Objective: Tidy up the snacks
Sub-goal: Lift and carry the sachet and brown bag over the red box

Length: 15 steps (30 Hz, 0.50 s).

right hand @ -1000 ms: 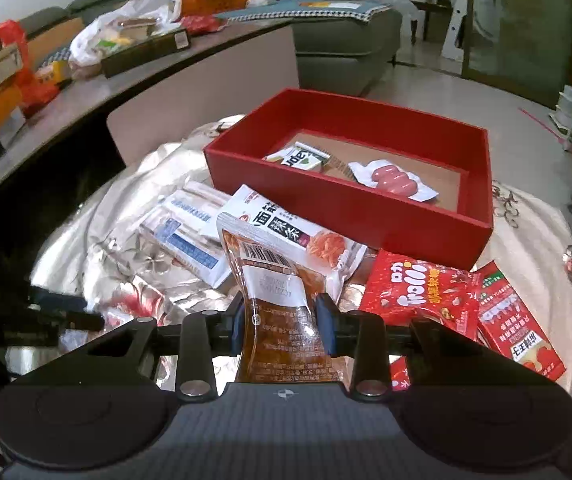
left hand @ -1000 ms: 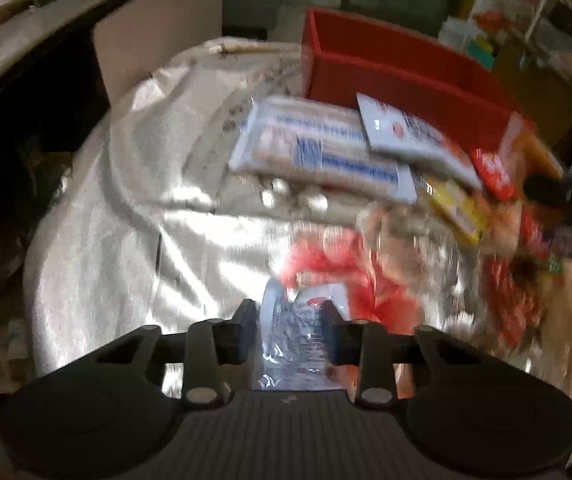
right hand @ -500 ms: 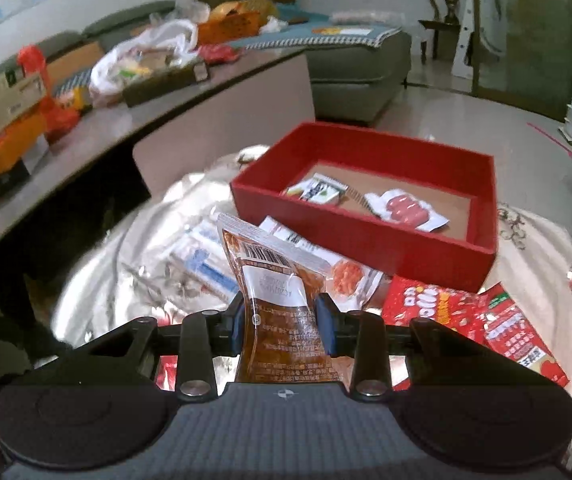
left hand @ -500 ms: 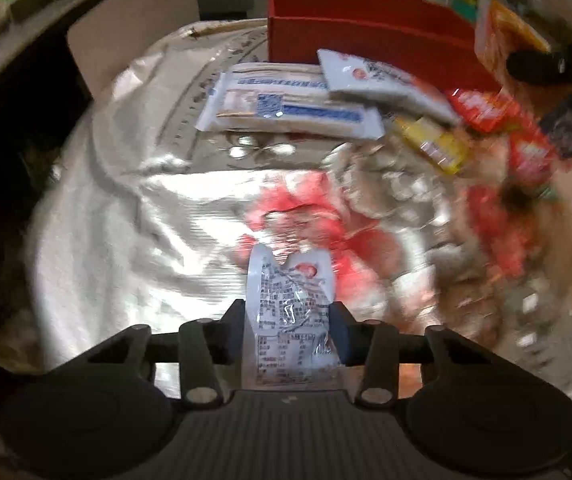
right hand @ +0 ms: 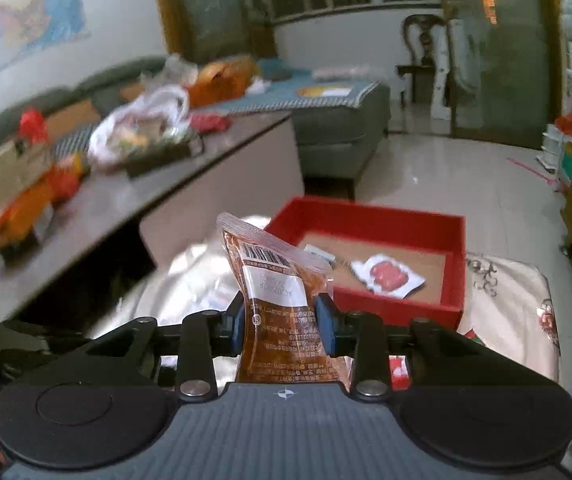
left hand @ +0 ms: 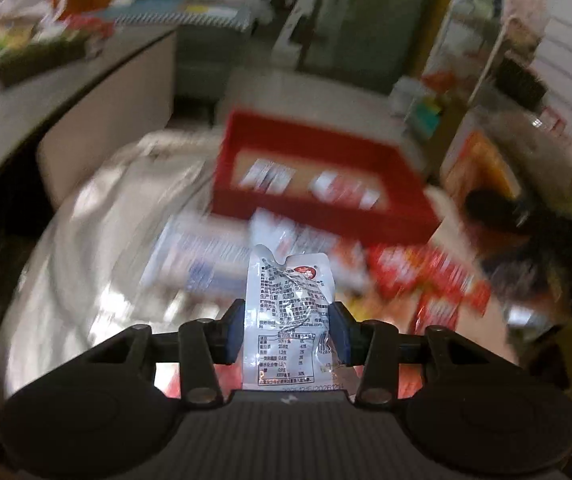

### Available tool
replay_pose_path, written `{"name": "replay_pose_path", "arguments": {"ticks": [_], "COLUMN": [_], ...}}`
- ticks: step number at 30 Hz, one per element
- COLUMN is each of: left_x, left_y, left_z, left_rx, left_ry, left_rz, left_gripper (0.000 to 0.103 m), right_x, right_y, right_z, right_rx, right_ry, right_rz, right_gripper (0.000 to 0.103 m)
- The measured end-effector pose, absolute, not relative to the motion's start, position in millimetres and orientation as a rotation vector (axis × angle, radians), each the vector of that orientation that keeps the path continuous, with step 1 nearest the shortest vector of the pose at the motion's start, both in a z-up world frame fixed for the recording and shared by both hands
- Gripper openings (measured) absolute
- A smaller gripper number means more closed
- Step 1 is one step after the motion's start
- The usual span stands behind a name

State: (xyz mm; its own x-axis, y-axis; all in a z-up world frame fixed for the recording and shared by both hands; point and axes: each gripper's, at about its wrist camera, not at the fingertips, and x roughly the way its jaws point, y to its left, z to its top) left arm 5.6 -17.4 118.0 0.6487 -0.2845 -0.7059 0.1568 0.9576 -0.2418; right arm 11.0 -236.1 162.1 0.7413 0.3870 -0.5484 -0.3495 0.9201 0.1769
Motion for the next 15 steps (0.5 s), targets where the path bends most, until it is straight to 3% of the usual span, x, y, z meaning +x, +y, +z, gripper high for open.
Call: {"name": "replay_pose_path", "arguments": {"ticks": [10,15], "left_x": [116.6,150.2], "left_y": [-31.5,-41.8], "left_z": [114.6,112.7], "left_rx": [-0.312,-0.257], "left_ry": [0.776,0.742], "left_rz": [-0.274,-0.241], "left_gripper": [0.038,0.038], "right_x": [92.8,129.5], "right_y": [-238.2,-227.1], "right_z": [157.2,143.8], "right_rx": [0.087,0.062], "right_ry": [0.624,0.638], "right_rz": [0.301,0.274], "right_gripper": [0.043,0.043]}}
